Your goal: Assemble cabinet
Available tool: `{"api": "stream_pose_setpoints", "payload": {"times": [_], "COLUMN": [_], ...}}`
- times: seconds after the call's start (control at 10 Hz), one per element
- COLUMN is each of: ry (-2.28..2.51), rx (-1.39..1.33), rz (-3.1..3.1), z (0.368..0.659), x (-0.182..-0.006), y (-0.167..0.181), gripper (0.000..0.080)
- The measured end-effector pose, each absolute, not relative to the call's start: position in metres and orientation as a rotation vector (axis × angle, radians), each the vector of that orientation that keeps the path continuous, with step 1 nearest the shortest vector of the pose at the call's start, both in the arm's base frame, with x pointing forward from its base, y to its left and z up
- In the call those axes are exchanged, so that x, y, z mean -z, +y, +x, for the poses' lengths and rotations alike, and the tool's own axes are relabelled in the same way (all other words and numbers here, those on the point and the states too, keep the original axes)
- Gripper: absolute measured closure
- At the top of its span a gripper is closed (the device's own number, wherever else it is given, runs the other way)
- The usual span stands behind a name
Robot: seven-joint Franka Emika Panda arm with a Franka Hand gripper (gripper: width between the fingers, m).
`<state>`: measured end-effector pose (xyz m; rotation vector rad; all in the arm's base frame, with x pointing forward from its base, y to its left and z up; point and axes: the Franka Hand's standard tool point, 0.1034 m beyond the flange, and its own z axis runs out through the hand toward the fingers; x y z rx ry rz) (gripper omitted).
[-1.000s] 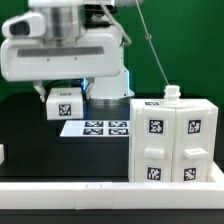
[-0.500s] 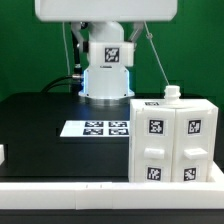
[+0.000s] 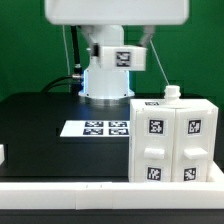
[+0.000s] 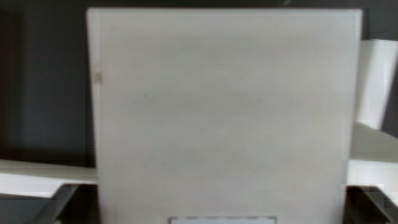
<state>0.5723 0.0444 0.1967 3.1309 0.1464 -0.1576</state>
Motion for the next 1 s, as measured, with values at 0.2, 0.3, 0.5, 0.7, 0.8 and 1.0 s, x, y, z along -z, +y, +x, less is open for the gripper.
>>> {"api": "stream_pose_setpoints", "payload": {"times": [0.2,0.3,0.5,0.7,0.8,1.0], "ry": [0.1,0.076,0.081,0.078,0.072,0.061], "rx": [0.154,0.158,0.167,0.171,0.169,0.146], "rz": [3.132,3.132,3.132,3.13,3.13,3.132], "z": [0.579,0.58,0.578,0.58,0.582,0.588], "x": [-0.189,-0.184,-0.18,-0.177,-0.173,-0.172], "y": [0.078,0.092,0.102,0.098,0.094,0.095], "gripper": [0.0243,0.0243,0.0243,0.0243,0.0243,0.0243]}}
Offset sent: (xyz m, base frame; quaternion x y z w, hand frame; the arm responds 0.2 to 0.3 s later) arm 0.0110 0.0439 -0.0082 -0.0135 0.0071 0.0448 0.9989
